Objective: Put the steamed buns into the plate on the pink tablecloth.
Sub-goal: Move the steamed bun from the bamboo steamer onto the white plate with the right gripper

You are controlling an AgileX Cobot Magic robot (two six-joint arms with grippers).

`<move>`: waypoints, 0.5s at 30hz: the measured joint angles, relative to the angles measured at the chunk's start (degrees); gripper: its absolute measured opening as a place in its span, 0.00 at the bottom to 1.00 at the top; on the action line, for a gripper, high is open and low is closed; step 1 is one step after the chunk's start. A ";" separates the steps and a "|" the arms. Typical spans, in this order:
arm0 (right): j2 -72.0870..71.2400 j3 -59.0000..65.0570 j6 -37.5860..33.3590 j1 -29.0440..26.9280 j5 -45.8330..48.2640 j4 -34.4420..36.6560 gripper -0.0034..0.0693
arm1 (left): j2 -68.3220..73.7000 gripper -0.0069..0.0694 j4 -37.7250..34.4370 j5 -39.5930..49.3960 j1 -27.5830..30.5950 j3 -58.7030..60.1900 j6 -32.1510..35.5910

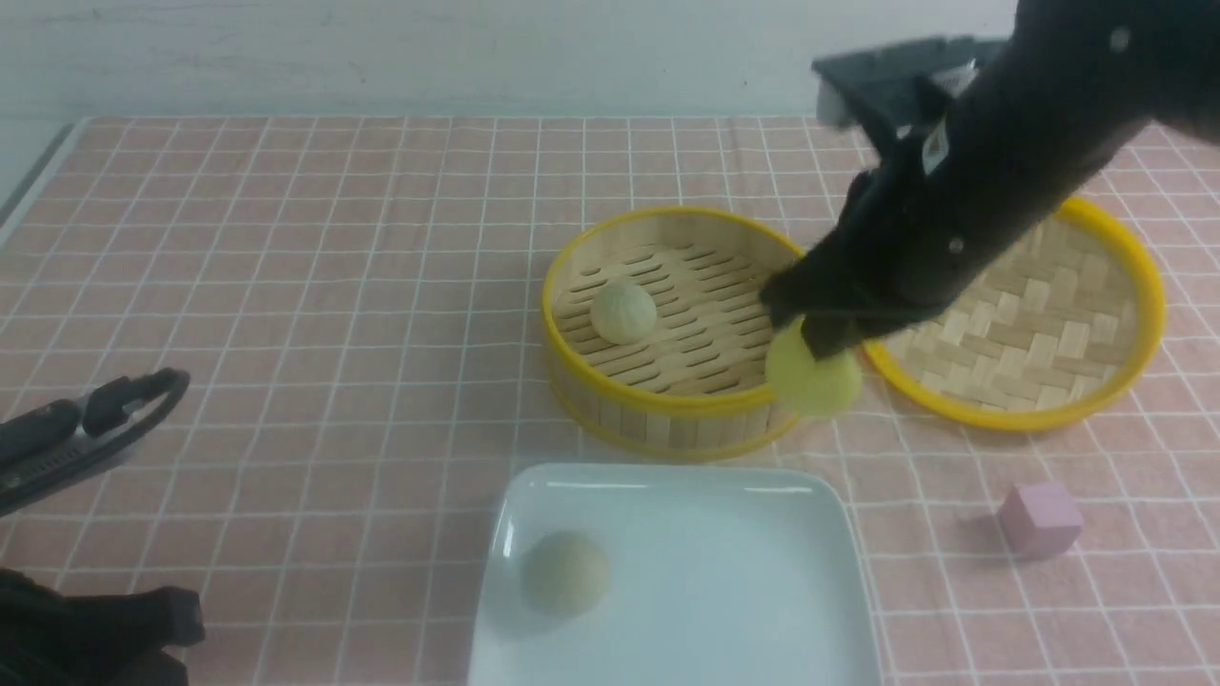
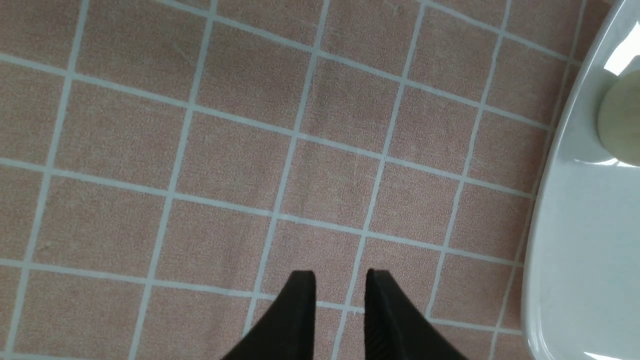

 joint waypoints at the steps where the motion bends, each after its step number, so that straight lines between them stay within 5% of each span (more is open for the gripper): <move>1: -0.15 2.90 0.00 0.89 -1.33 0.52 0.06 | 0.00 0.33 0.00 -0.13 0.00 0.00 0.00; 9: 0.65 17.26 0.00 3.86 -14.58 1.27 0.08 | 0.00 0.34 0.00 -0.71 0.00 0.00 0.00; 15: 3.74 18.97 -0.04 3.86 -17.15 1.95 0.26 | 0.00 0.35 0.00 -1.09 0.00 0.00 0.00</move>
